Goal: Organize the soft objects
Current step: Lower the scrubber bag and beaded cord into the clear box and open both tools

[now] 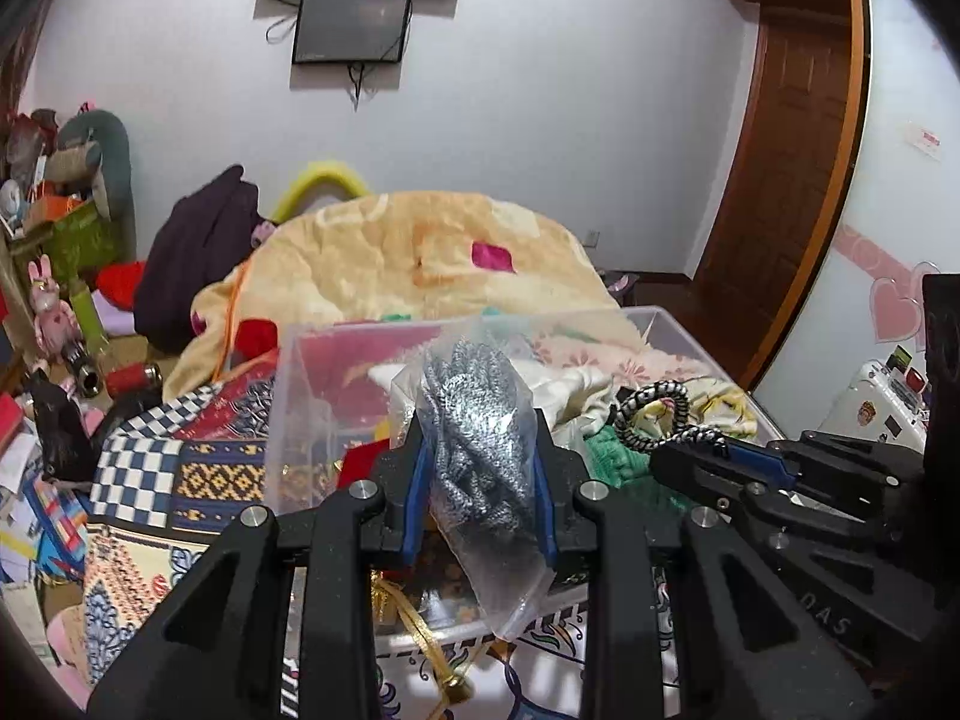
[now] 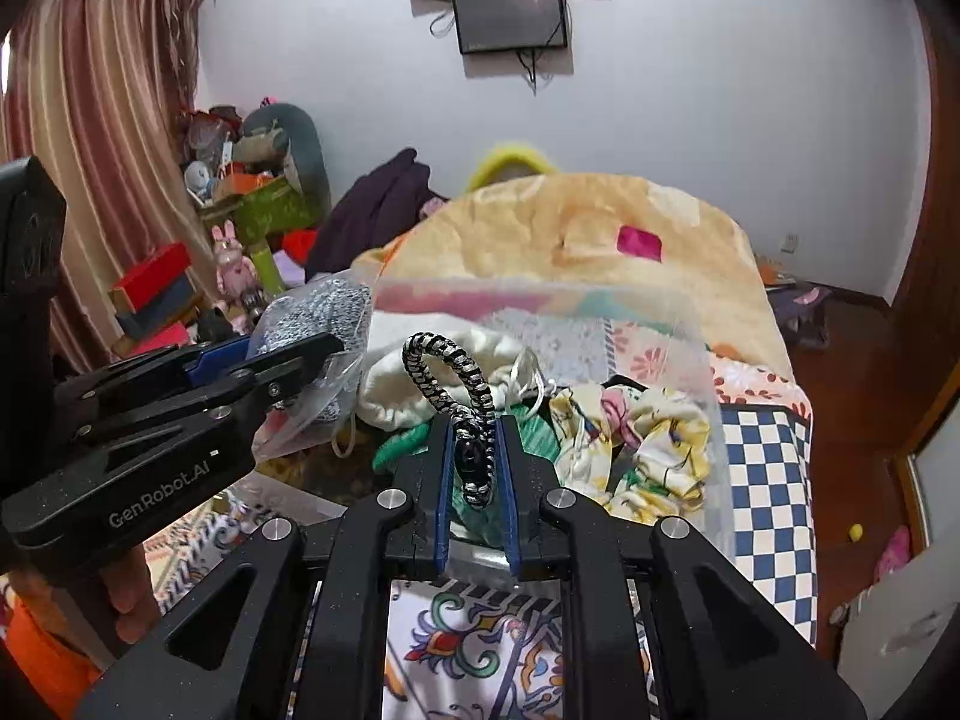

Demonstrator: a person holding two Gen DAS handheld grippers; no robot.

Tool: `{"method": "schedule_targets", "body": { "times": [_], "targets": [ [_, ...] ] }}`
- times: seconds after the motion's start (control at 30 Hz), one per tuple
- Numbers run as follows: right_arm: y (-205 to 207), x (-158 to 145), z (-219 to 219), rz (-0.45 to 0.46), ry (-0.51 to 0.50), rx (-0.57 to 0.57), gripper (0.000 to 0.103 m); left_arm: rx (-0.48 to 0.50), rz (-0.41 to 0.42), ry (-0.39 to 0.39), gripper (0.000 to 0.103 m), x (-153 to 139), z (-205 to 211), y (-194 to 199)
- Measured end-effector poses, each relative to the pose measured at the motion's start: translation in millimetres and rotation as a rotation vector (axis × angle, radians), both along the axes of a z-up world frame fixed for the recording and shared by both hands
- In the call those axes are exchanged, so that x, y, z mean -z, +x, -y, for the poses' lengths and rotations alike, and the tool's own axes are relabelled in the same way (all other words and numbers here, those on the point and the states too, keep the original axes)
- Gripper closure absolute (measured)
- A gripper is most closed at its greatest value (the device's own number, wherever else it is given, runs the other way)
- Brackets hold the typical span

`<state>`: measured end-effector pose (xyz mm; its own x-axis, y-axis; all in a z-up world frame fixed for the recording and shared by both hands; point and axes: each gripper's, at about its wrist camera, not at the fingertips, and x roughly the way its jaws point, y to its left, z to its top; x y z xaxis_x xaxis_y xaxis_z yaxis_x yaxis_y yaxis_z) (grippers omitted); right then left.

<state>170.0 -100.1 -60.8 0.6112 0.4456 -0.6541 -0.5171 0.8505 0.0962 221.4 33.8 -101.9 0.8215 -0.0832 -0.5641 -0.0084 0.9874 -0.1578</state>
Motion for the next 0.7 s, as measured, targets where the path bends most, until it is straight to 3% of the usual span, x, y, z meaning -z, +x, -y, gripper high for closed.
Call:
{"method": "schedule_targets", "body": {
  "times": [0.2, 0.37, 0.7],
  "targets": [
    [4.4, 9.2, -7.4, -0.02, -0.045, -0.008, 0.09, 0.013, -0.011, -0.002, 0.072, 4.9, 1.9, 2.6],
    [1.3, 5.2, -3.9, -0.036, -0.031, -0.021, 0.065, 0.017, -0.045, -0.026, 0.062, 8.7, -1.5, 2.9],
    [-18.3, -18.2, 13.9, 0.018, -0.003, -0.006, 0.062, 0.031, -0.018, -0.083, 0.058, -8.0, -8.6, -29.3]
  ]
}}
